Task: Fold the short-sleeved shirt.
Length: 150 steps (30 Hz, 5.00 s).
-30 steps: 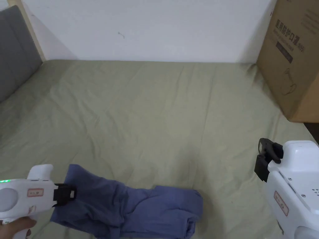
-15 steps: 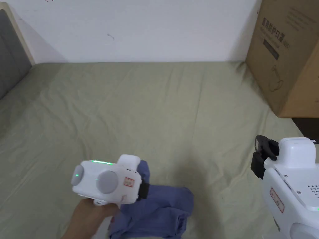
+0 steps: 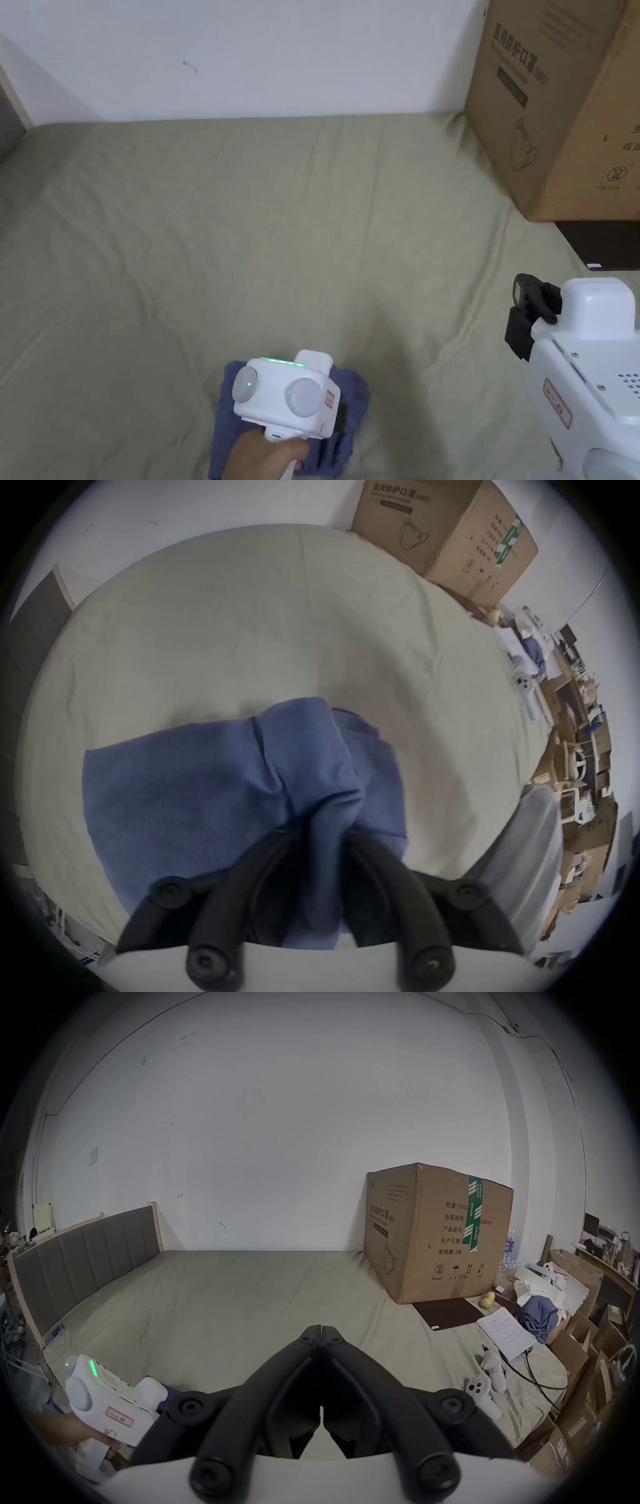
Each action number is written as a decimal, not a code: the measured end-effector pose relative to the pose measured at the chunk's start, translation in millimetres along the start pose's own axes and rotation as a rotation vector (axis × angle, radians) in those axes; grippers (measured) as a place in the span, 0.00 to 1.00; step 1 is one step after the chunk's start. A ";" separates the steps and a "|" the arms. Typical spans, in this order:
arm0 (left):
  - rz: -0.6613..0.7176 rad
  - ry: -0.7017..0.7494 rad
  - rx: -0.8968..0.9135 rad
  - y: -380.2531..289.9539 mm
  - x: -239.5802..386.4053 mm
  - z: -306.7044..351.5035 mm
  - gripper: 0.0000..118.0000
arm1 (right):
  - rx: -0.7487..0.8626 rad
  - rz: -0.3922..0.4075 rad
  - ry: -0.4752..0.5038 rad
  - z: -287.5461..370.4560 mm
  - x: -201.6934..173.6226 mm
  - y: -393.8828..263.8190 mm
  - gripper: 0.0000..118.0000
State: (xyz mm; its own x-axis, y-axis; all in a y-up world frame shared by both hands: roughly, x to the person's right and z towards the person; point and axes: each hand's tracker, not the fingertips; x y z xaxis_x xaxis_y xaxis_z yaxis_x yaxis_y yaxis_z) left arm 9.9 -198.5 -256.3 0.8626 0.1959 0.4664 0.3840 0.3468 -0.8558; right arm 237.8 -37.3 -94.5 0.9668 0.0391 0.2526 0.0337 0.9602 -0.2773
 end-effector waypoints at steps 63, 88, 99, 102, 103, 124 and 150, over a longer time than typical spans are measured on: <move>-0.121 0.005 0.746 -36.6 -19.8 123.9 0.00 | 0.056 0.006 0.046 9.6 -20.2 26.4 0.00; 0.038 0.348 1.043 -50.4 -142.3 255.7 0.00 | 0.168 0.045 0.058 9.7 -82.8 47.8 0.00; 0.056 0.335 1.057 -50.1 -141.8 256.8 0.00 | 0.160 0.048 0.070 7.7 -90.3 45.4 0.00; 0.059 0.327 1.051 -51.3 -140.8 255.4 0.00 | 0.139 0.032 0.087 0.6 -97.0 34.3 0.00; 0.061 0.322 1.050 -51.9 -140.7 254.9 0.00 | 0.120 0.030 0.092 -3.5 -101.6 27.6 0.00; 0.138 0.213 0.936 -71.7 -159.7 231.2 0.00 | -0.471 0.057 0.168 -93.0 -192.4 -194.4 0.00; 0.363 -0.333 0.076 -50.2 -165.7 15.4 0.40 | -0.477 0.012 0.222 -97.0 -177.2 -190.5 0.00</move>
State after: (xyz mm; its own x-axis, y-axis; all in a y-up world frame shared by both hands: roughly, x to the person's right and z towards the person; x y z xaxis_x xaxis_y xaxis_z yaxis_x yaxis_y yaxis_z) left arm -157.4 -234.2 -287.1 0.7792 0.5946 0.1980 0.0423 0.2654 -0.9632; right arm 84.7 -253.9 -176.4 0.9965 -0.0597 0.0591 0.0840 0.7255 -0.6831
